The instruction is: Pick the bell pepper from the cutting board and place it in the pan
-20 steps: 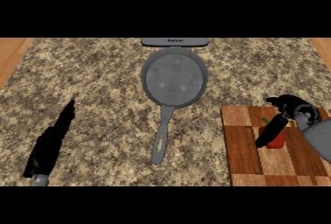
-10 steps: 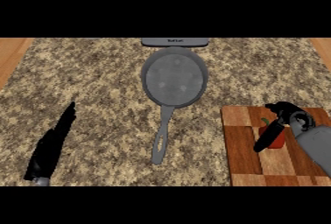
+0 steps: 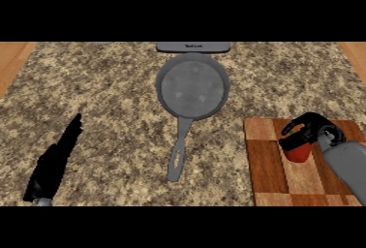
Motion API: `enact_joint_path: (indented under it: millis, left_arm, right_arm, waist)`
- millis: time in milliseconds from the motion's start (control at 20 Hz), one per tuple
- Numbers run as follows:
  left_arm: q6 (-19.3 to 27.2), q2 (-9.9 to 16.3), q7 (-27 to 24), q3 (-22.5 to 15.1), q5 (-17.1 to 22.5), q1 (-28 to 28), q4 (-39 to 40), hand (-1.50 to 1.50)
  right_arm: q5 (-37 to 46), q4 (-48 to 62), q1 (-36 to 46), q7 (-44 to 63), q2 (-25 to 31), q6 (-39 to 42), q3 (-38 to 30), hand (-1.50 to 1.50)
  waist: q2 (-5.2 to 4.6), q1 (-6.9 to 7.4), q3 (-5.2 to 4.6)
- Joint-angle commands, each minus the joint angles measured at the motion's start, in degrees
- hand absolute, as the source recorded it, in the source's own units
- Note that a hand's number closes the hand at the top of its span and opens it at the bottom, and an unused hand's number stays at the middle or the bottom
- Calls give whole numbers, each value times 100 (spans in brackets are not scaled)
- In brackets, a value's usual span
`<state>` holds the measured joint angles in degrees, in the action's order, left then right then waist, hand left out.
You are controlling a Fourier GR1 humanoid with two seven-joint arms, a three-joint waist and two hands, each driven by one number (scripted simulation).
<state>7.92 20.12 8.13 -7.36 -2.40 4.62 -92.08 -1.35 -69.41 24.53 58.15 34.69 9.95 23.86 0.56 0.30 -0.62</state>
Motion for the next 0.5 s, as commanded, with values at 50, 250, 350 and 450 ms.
enact_joint_path:
  millis: [50, 250, 350, 450]
  left_arm:
    - [-51, -105, 47, 98, -47, -187, 76, 0]
    - [-176, -18, -176, 178, -43, 194, -28, 0]
    - [-124, -26, 34, 106, -131, 50, -148, 0]
    - [-264, -54, 168, 172, 35, -194, -62, 0]
  right_arm:
    - [148, 274, -210, 22, -557, -275, -179, 150]
    - [566, 285, -48, -1043, 45, 502, -101, 150]
    - [834, 232, 251, -1403, 233, 767, 121, 150]
    - [1214, 513, 491, -1894, 220, 766, 247, 150]
  waist:
    - [-58, -16, 63]
    - [-65, 49, 66]
    - [-69, 97, 69]
    - [-86, 98, 69]
